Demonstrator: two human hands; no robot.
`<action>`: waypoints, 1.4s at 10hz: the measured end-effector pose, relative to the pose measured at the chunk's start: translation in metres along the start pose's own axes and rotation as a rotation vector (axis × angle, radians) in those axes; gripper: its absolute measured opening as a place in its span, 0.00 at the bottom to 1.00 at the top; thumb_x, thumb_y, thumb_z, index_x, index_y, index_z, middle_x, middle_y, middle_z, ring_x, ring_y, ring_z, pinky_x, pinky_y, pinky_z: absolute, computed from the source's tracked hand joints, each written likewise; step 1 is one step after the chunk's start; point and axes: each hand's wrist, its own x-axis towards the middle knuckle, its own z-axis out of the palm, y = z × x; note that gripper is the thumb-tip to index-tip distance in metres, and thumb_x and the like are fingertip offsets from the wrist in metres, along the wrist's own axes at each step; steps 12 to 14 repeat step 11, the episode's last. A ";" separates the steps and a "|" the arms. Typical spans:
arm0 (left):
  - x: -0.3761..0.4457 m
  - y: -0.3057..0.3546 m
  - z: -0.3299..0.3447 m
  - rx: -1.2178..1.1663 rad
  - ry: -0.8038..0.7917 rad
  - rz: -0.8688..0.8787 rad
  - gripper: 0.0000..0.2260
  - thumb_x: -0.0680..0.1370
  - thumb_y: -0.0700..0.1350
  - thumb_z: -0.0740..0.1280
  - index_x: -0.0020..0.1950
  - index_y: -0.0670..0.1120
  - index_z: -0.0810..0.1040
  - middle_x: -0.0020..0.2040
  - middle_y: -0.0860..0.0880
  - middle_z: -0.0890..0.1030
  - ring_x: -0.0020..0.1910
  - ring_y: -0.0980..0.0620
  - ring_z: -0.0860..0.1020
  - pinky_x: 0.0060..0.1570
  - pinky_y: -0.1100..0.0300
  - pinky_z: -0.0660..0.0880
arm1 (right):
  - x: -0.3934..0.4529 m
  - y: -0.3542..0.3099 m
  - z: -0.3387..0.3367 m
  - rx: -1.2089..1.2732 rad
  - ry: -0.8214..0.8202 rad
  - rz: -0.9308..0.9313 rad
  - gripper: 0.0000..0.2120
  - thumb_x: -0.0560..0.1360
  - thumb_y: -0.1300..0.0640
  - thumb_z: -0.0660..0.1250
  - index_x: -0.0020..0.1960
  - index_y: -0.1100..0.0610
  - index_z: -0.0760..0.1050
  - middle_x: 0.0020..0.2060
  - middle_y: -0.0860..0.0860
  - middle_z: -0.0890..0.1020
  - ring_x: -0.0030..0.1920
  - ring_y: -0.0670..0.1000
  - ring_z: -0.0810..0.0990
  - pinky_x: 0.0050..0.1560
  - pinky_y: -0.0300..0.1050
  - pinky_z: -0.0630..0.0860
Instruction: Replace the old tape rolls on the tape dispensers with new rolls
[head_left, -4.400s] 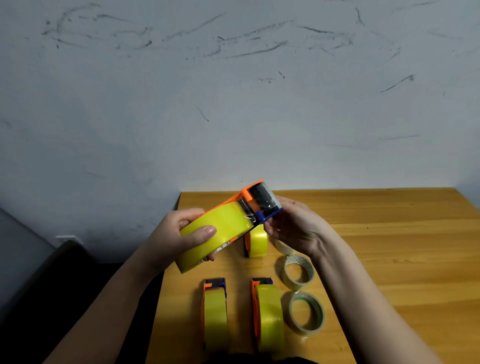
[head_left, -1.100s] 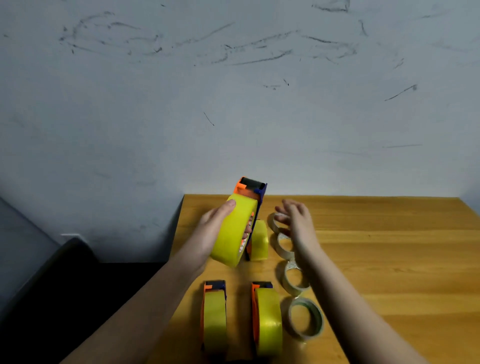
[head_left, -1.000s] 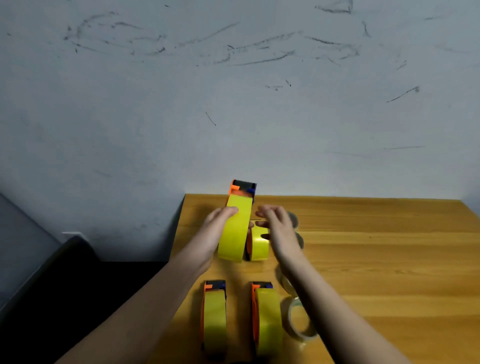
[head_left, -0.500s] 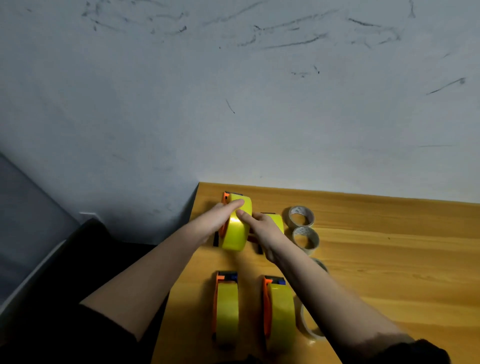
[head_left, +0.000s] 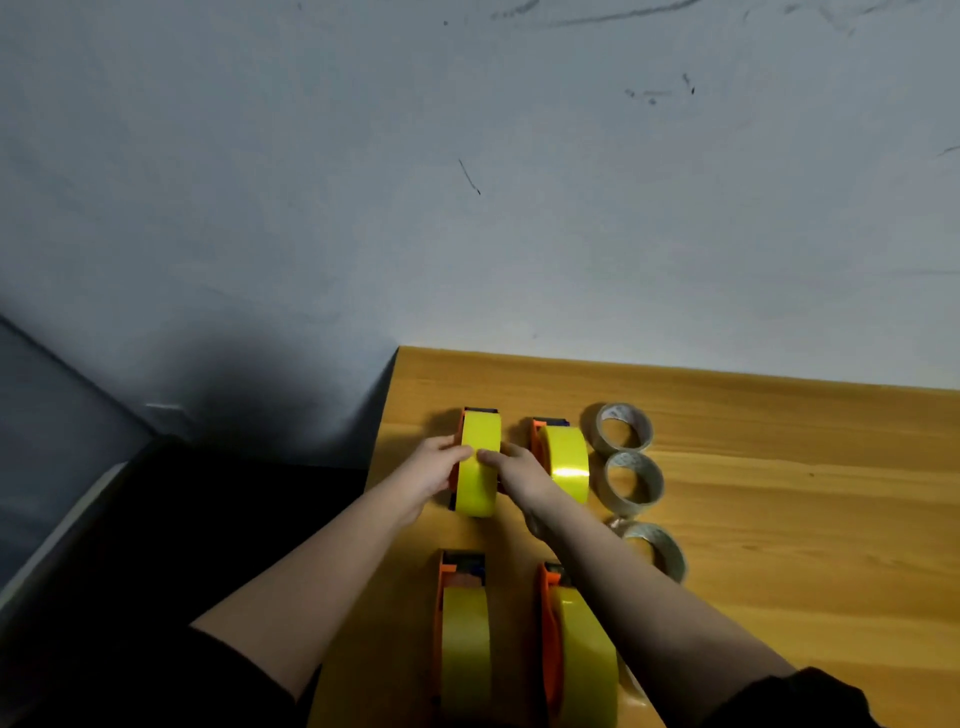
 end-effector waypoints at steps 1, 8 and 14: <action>0.007 -0.004 0.003 0.024 0.018 0.009 0.18 0.81 0.40 0.59 0.71 0.41 0.67 0.59 0.41 0.77 0.53 0.49 0.74 0.46 0.61 0.72 | 0.007 0.005 0.002 -0.035 0.020 -0.002 0.18 0.81 0.60 0.59 0.69 0.65 0.67 0.62 0.61 0.77 0.59 0.58 0.77 0.52 0.45 0.74; 0.028 0.000 0.013 0.089 0.077 -0.075 0.21 0.80 0.44 0.61 0.72 0.43 0.64 0.64 0.41 0.74 0.60 0.45 0.73 0.55 0.57 0.68 | 0.027 0.006 0.000 -0.230 0.038 -0.005 0.23 0.79 0.58 0.61 0.72 0.61 0.64 0.65 0.59 0.75 0.64 0.58 0.74 0.66 0.54 0.70; 0.021 0.001 0.009 0.222 0.120 -0.034 0.29 0.79 0.47 0.62 0.76 0.43 0.54 0.73 0.41 0.64 0.69 0.42 0.66 0.66 0.53 0.66 | 0.003 -0.007 -0.021 -0.378 0.170 -0.110 0.21 0.78 0.60 0.63 0.70 0.63 0.67 0.66 0.59 0.74 0.66 0.57 0.72 0.62 0.44 0.67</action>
